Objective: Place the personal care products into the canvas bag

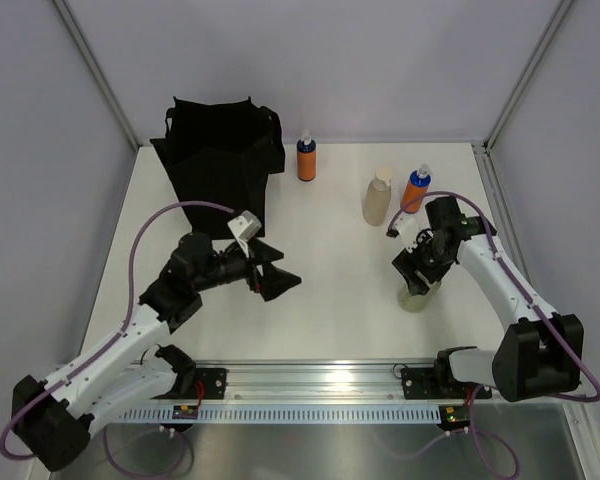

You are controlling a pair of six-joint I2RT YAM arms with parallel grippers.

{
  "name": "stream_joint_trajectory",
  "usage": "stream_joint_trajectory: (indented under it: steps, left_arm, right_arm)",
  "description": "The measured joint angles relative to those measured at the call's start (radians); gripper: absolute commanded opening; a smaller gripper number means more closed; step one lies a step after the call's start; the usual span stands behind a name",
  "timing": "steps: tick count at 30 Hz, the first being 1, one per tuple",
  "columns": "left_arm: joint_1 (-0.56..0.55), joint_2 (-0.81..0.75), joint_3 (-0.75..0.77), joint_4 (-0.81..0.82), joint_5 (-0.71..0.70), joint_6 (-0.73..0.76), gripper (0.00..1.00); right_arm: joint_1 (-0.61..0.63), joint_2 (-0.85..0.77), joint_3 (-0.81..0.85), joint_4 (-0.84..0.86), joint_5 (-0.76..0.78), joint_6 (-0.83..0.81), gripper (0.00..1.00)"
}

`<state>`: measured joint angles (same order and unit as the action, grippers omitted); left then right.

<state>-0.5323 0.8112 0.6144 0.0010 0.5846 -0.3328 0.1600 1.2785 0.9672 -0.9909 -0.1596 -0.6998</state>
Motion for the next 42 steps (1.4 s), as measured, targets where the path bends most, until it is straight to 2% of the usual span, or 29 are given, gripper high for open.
stream_joint_trajectory:
  steps: [4,10,16,28,36,42]
  left_arm:
    - [-0.213,0.100,0.000,0.108,-0.097,0.093,0.99]
    - [-0.322,0.329,0.006,0.241,-0.184,0.242,0.99]
    - [-0.402,0.509,0.104,0.265,-0.260,0.336,0.99]
    - [-0.436,0.551,0.162,0.282,-0.418,0.348,0.99]
    - [-0.460,0.583,0.221,0.250,-0.610,0.363,0.99]
    - [-0.463,0.586,0.224,0.256,-0.585,0.401,0.98]
  right_arm:
    - [-0.004,-0.001,0.096,-0.086,-0.163,0.018,0.00]
    - [-0.004,0.068,0.335,-0.151,-0.492,0.031,0.00]
    - [0.013,0.230,0.496,-0.192,-0.739,0.045,0.00]
    - [0.037,0.251,0.495,-0.109,-0.763,0.118,0.00]
    - [0.076,0.250,0.484,-0.098,-0.777,0.124,0.00]
    - [0.076,0.251,0.484,-0.112,-0.793,0.099,0.00]
